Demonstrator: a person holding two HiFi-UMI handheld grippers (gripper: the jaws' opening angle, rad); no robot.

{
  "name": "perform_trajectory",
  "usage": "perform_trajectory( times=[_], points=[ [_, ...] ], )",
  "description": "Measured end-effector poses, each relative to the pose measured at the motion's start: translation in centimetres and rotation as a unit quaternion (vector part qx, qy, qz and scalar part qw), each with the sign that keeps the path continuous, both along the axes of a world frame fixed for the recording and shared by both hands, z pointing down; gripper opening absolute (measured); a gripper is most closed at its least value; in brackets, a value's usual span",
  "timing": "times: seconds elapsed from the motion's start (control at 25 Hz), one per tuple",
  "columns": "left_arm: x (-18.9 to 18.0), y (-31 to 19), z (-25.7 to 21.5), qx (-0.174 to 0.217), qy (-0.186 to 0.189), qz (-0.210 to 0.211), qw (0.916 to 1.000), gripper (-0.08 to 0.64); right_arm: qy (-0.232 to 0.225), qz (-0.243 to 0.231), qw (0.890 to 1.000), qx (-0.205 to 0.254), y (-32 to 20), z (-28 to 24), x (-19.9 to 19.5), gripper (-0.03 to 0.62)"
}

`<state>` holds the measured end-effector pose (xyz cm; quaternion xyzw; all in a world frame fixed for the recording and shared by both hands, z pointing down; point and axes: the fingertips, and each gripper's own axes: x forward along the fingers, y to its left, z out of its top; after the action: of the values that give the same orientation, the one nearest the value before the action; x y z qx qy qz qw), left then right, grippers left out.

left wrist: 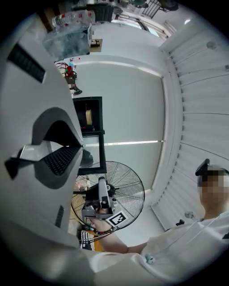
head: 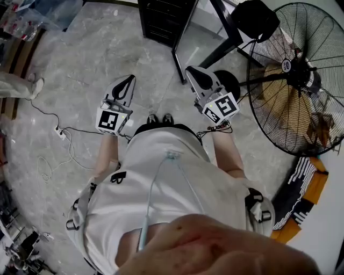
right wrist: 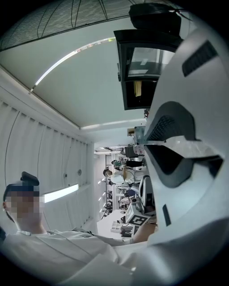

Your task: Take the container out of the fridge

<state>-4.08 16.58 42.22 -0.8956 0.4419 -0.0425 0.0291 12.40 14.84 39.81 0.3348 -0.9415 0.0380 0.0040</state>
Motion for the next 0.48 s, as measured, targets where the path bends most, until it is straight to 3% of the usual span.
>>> perform_trajectory(
  times=[0.2,0.24,0.32,0.48],
  points=[
    [-0.15,-0.03,-0.17,0.006,0.005,0.006,1.0000,0.008,0.000,-0.004,1.000,-0.001,-0.28,-0.06,-0.40,0.021],
    [-0.24,-0.06,-0.19,0.007,0.006,0.005,0.9999,0.008,0.000,-0.004,1.000,-0.004,-0.32,-0.02,-0.44,0.036],
    [-0.31,-0.09,-0.30,0.008,0.007,0.005,0.9999,0.008,-0.002,-0.005,1.000,-0.009,-0.41,0.14,-0.52,0.126],
    [-0.39,-0.17,-0.26,0.010,0.007,0.006,0.9999,0.008,-0.008,-0.005,1.000,-0.014,-0.58,0.57,-0.54,0.127]
  ],
)
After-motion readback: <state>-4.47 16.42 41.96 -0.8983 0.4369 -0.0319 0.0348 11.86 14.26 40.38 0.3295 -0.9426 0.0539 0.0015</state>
